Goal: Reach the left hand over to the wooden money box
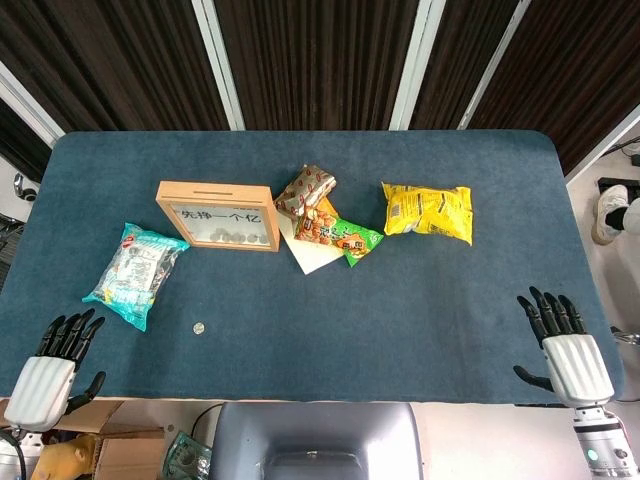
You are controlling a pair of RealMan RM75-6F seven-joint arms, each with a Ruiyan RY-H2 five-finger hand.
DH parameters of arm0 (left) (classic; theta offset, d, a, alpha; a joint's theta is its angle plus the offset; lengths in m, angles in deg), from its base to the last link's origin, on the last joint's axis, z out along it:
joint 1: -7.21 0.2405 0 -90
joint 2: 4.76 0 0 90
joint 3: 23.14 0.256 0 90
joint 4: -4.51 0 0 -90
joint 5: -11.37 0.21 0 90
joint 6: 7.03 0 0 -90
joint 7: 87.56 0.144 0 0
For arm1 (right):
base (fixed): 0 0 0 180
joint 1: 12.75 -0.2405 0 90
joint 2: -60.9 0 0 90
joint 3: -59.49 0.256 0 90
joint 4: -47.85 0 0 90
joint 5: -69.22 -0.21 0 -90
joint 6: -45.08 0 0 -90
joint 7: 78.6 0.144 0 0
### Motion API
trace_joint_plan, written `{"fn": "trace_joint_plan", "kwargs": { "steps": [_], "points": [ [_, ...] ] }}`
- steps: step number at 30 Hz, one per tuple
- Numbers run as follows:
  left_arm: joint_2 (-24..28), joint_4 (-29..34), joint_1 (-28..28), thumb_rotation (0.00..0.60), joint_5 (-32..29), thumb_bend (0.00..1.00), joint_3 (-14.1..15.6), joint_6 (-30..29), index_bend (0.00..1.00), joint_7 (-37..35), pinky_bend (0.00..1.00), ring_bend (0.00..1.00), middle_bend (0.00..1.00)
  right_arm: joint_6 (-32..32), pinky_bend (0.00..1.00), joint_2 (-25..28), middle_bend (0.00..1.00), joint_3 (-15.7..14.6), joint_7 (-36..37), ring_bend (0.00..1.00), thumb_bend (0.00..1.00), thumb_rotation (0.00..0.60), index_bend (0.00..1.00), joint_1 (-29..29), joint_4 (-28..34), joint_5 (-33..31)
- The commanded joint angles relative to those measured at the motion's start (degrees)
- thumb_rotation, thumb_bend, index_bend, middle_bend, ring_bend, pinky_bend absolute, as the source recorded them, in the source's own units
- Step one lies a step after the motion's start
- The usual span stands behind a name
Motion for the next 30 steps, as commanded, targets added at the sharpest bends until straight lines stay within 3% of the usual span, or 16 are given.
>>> {"fn": "trace_joint_plan", "kwargs": {
  "steps": [1,5,6,7,9,10,11,12,20,30],
  "points": [
    [-0.20,-0.02,-0.09,0.600,0.18,0.35,-0.08,0.33,0.00,0.29,0.02,0.00,0.00,0.39,0.00,0.02,0.00,0.05,-0.06,0.00,0.14,0.600,0.00,-0.17,-0.01,-0.24],
    [-1.47,-0.64,-1.11,0.600,1.80,0.35,-0.09,1.55,0.00,0.13,0.03,0.00,0.00,0.06,0.00,0.28,0.00,0.10,0.16,0.00,0.14,0.600,0.00,0.10,0.23,-0.43],
    [-2.46,-1.29,-1.32,0.600,2.25,0.35,-0.45,1.30,0.00,0.20,0.06,0.01,0.01,-0.17,0.00,0.24,0.00,0.19,0.18,0.00,0.14,0.600,0.00,0.17,0.20,-0.40],
    [-4.13,-2.25,-1.48,0.600,2.61,0.35,-1.32,0.37,0.00,0.38,0.16,0.11,0.10,-0.27,0.00,0.19,0.00,0.20,-0.03,0.00,0.14,0.600,0.00,0.20,0.09,-0.35],
    [-10.07,-5.09,-1.58,0.600,1.21,0.35,-3.88,-1.22,0.06,0.07,0.62,0.57,0.55,-0.30,0.00,0.09,0.00,0.18,0.12,0.00,0.14,0.600,0.00,0.23,0.13,-0.26],
    [-12.45,-6.46,-1.99,0.600,0.52,0.36,-4.43,-0.60,0.15,-0.82,0.85,0.82,0.81,-0.43,0.00,0.04,0.00,0.27,0.32,0.00,0.14,0.600,0.00,0.23,0.09,-0.22],
    [-15.16,-8.81,-2.70,0.600,-0.31,0.36,-4.98,0.68,0.25,-1.27,0.98,0.96,0.96,-0.58,0.00,-0.09,0.00,0.39,0.38,0.00,0.14,0.600,0.00,0.22,-0.12,-0.20],
    [-16.91,-10.74,-3.32,0.600,-0.71,0.36,-5.22,1.82,0.32,-0.80,1.00,1.00,1.00,-0.55,0.00,-0.18,0.00,0.45,0.35,0.00,0.14,0.600,0.00,0.20,-0.26,-0.26],
    [-28.52,-20.29,-7.10,0.600,-4.24,0.36,-7.11,8.71,0.42,5.94,1.00,1.00,1.00,-0.01,0.00,-0.31,0.00,0.67,0.39,0.00,0.14,0.600,0.00,0.00,-0.29,-0.78],
    [-35.35,-25.38,-9.37,0.600,-6.28,0.37,-8.33,10.75,0.42,12.13,1.00,1.00,1.00,1.35,0.00,0.18,0.00,0.42,0.05,0.00,0.14,0.600,0.00,-0.38,0.10,-1.19]
  ]
}}
